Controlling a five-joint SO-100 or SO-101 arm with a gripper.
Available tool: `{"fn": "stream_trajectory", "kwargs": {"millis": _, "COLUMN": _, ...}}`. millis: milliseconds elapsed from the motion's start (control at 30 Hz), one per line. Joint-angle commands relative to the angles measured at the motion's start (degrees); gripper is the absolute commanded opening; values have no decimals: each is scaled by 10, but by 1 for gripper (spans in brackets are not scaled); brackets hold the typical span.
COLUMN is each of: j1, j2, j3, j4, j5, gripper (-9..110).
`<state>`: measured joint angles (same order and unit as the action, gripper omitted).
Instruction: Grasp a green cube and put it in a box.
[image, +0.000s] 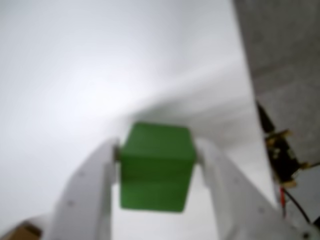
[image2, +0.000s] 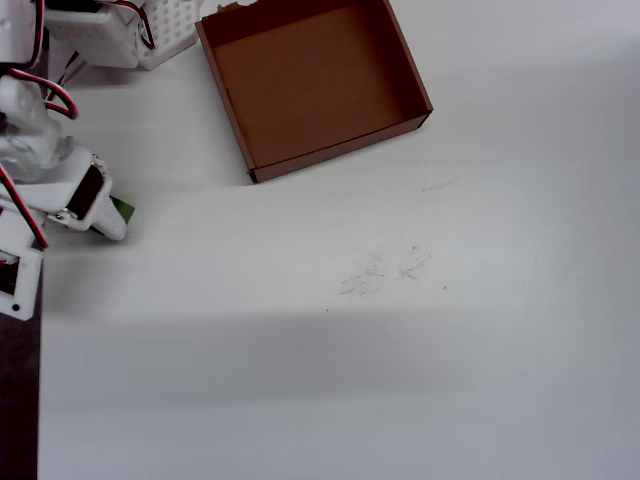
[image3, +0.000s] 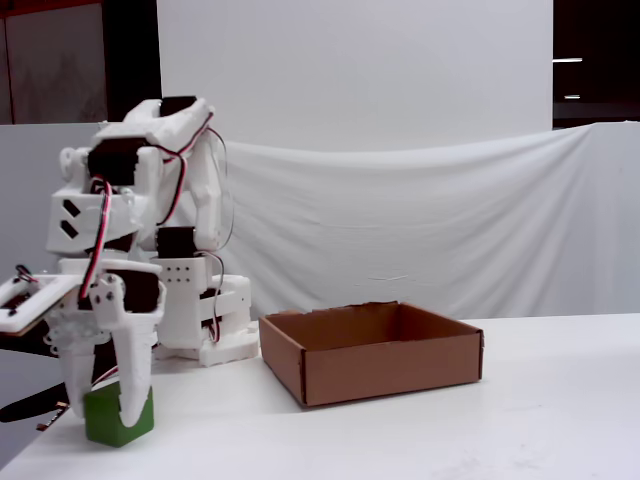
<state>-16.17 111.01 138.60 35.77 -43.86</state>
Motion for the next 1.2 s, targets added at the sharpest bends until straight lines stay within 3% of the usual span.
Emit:
{"fn": "stream_trajectory", "kwargs": {"millis": 0, "j1": -7, "j2": -3, "j3": -30, "j4": -10, "j5": 2, "gripper": 20}}
{"fn": "stream_trajectory", "kwargs": {"millis": 667, "j1": -11, "j2": -9, "j3": -40, "j4": 4, "j5": 6, "gripper": 14}}
{"fn": "stream_trajectory", "kwargs": {"millis": 1167, "j1": -50, "j2": 10, "j3": -258, "j4": 213, "j5": 6, "gripper": 14}}
